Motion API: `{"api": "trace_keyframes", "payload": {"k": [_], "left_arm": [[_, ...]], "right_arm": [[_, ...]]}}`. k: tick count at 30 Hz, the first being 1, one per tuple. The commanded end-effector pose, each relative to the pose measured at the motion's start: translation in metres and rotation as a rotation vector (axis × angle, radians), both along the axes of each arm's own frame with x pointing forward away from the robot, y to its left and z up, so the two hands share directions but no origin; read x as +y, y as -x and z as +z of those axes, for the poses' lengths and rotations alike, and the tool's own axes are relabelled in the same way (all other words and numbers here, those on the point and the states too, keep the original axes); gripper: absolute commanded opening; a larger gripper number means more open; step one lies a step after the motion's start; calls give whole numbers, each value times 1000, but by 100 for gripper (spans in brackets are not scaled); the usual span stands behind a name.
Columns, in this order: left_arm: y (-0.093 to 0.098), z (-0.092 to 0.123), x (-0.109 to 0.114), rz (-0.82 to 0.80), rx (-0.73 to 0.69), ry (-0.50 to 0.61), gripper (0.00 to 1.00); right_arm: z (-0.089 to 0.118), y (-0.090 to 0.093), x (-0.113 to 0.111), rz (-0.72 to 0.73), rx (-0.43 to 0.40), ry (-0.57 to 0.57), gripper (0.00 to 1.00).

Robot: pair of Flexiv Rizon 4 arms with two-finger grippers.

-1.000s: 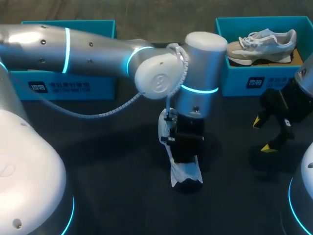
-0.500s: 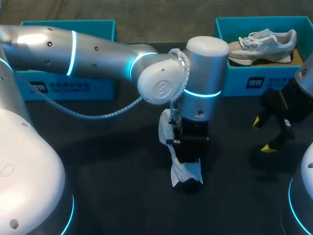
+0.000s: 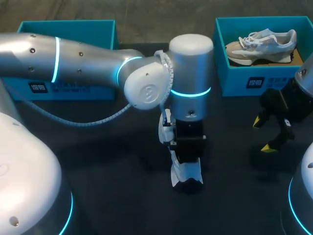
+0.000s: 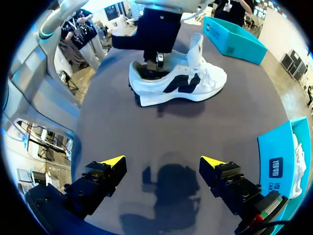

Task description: Take the shoe out of the shoebox, open the shoe tongue, remove and reinsert the insole, then place the shoe into the shoebox

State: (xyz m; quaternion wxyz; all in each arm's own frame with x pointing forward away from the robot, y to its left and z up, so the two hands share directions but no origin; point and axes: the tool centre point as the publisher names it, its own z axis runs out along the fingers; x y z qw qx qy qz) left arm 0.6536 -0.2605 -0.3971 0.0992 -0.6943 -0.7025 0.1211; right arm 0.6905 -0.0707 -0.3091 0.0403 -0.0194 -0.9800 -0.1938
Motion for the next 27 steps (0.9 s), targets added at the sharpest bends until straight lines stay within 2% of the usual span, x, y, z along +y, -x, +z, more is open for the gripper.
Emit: {"api": "trace_keyframes", "payload": {"k": [1,5,9,18,27], "left_arm": [[-4,-14,-4,10,-5,-8,0],[-10,-14,-1,16,-11,-29,0],[-13,-6,4,19,-12,-23,0],[-15,37,14,4,-31,32,0],[-32,44,18,10,-95,21,0]], "right_arm": [[0,1,0,-1,-1,2,100],[0,1,0,-1,-1,2,100],[0,1,0,-1,-1,2,100],[0,1,0,-1,-1,2,100],[0,1,0,-1,-1,2,100]]}}
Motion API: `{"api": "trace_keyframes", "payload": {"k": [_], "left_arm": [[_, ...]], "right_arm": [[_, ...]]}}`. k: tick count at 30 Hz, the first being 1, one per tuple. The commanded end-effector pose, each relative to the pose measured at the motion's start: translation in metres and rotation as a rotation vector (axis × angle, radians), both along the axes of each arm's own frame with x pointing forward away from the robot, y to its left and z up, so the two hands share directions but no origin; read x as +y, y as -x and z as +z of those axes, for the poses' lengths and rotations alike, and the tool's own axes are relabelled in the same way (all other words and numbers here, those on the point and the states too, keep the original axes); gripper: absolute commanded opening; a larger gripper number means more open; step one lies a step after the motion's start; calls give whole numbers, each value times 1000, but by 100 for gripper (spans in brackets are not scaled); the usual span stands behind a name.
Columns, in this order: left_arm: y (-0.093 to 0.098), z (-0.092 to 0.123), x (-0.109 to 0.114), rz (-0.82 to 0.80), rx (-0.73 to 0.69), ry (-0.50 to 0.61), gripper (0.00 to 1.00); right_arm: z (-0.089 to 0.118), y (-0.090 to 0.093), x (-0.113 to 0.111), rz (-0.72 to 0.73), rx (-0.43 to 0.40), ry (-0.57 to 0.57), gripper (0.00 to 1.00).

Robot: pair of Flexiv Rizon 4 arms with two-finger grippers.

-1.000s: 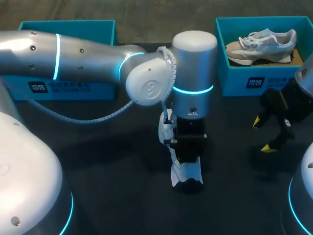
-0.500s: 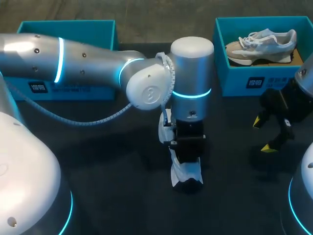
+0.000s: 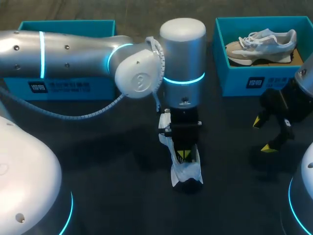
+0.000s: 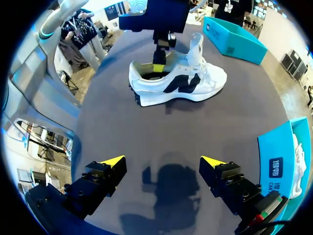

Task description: Take the shoe out of the shoebox, open the shoe tongue, remove and reinsert the insole, then place the shoe into the shoebox

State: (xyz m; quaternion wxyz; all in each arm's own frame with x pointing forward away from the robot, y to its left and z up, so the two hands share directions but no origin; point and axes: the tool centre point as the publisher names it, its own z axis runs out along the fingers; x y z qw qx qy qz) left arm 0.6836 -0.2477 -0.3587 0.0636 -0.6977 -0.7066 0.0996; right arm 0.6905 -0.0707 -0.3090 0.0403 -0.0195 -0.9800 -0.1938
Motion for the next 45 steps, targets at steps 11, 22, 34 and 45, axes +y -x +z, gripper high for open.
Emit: {"api": "trace_keyframes", "payload": {"k": [11,22,34,45], "left_arm": [[-23,0,-11,19,-17,-8,0],[-25,-9,-8,37,-12,-36,0],[-21,0,7,61,-16,-47,100],[-32,-3,15,97,1,-31,100]], "right_arm": [[0,1,0,-1,-1,2,100],[0,1,0,-1,-1,2,100],[0,1,0,-1,-1,2,100],[0,1,0,-1,-1,2,100]]}}
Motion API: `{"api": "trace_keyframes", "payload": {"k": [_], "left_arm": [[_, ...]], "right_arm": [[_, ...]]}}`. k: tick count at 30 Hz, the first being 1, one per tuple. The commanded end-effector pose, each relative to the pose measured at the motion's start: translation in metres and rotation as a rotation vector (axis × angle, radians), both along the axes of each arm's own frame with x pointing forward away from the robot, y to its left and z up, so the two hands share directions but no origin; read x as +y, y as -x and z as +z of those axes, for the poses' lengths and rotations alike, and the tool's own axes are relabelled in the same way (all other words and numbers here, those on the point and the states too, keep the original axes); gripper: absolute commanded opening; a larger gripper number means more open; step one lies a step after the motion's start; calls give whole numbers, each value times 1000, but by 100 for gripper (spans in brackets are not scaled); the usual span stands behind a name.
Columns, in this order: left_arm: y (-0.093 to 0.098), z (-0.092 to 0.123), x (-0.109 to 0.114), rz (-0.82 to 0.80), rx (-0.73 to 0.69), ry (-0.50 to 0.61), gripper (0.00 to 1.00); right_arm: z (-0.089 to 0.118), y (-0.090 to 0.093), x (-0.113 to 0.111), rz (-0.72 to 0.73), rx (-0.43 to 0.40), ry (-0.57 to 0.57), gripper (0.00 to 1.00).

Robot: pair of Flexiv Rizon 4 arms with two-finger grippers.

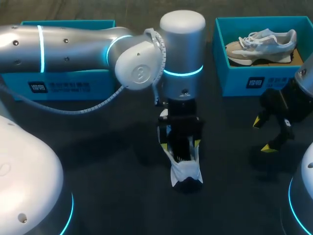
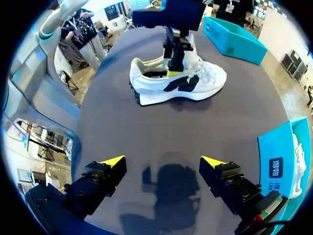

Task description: Take the shoe out of the shoebox, open the shoe tongue, remove and reinsert the insole, then place the shoe into the shoebox

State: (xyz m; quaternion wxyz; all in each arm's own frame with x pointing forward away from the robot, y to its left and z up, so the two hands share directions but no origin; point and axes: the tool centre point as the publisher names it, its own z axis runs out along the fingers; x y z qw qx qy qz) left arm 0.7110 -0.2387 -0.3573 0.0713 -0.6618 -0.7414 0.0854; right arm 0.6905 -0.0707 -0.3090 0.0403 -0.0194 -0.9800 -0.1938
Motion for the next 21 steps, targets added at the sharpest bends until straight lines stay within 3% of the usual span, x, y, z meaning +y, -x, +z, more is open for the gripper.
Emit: {"api": "trace_keyframes", "payload": {"k": [1,21], "left_arm": [[-5,-5,6,2,10,15,100],[-29,15,10,5,-37,66,100]], "right_arm": [[0,1,0,-1,-1,2,100],[0,1,0,-1,-1,2,100]]}}
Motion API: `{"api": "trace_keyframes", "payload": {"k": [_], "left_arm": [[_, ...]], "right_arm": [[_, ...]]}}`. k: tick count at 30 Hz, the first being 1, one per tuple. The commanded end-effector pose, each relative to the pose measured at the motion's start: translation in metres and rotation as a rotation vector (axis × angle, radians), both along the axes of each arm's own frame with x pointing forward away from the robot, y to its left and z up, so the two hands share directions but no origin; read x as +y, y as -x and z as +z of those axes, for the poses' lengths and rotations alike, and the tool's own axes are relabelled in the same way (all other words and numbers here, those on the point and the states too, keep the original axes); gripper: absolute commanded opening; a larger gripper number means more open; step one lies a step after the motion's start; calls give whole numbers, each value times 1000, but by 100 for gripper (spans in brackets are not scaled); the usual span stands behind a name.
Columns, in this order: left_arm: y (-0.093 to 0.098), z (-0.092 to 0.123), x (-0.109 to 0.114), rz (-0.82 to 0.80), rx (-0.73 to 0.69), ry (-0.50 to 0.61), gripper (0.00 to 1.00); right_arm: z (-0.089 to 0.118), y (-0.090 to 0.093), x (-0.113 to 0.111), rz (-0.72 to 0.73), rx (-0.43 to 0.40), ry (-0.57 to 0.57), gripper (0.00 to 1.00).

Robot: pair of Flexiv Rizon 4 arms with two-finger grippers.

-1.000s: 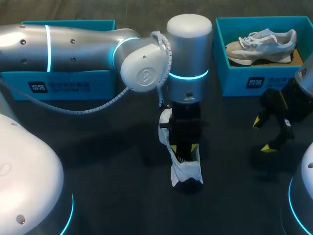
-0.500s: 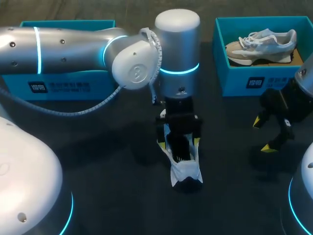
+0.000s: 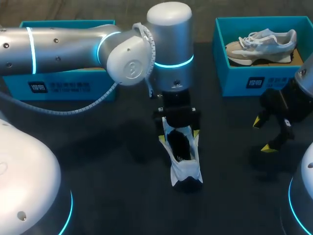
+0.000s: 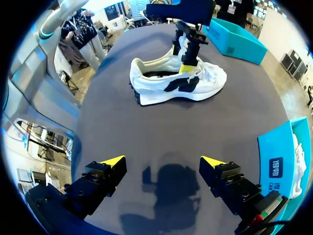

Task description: Take the shoe out of the shoebox, open the shoe tongue, remove and reinsert the insole, then place the shoe into the shoebox

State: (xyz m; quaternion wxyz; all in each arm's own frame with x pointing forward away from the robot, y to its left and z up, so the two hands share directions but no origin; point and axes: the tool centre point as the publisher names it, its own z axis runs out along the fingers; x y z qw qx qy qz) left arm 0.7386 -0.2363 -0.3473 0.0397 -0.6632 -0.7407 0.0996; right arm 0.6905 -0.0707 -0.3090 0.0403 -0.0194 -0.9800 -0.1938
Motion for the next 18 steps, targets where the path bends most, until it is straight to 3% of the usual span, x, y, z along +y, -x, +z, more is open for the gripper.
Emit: {"api": "trace_keyframes", "payload": {"k": [1,11,18], "left_arm": [[-2,6,8,1,-16,-2,100],[-23,26,20,58,-76,17,100],[-42,55,29,94,-121,47,100]], "right_arm": [[0,1,0,-1,-1,2,100],[0,1,0,-1,-1,2,100],[0,1,0,-1,-1,2,100]]}}
